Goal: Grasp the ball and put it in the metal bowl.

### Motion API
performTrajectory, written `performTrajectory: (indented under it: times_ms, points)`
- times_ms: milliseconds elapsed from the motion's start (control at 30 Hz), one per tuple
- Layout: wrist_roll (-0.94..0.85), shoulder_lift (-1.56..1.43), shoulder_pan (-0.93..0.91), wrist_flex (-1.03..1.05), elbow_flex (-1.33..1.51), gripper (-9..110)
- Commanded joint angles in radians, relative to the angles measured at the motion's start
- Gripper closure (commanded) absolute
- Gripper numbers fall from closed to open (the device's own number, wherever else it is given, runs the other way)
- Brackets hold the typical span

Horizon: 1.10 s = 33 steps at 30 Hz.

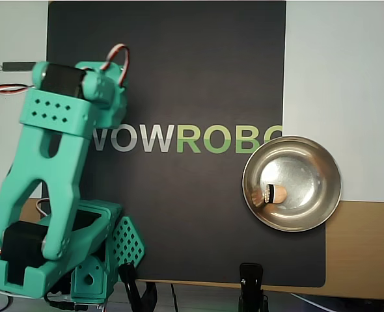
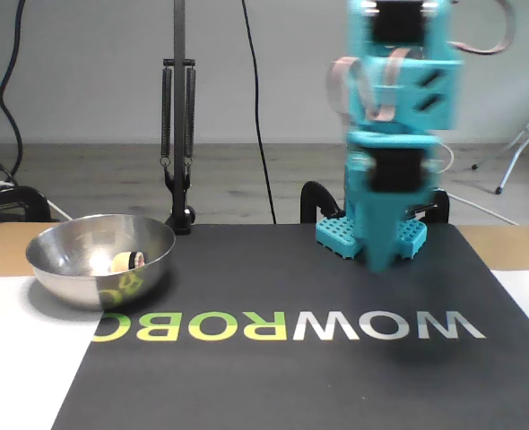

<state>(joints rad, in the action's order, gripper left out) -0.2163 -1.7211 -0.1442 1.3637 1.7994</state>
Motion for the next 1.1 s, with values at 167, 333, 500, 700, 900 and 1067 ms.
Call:
performTrajectory:
  times_ms: [167, 333, 500, 700, 900, 1067]
  points:
    - [0.140, -0.044, 0.060, -0.135, 0.000, 98]
    - [0.175, -0.078, 0.087, -0.206, 0.051, 98]
    - [0.175, -0.212, 0.132, -0.345, 0.239, 98]
    - [0.175, -0.403, 0.152, -0.578, 0.506, 98]
    - [0.175, -0.600, 0.152, -0.784, 0.747, 98]
    - [0.175, -0.785, 0.153, -0.923, 0.934, 98]
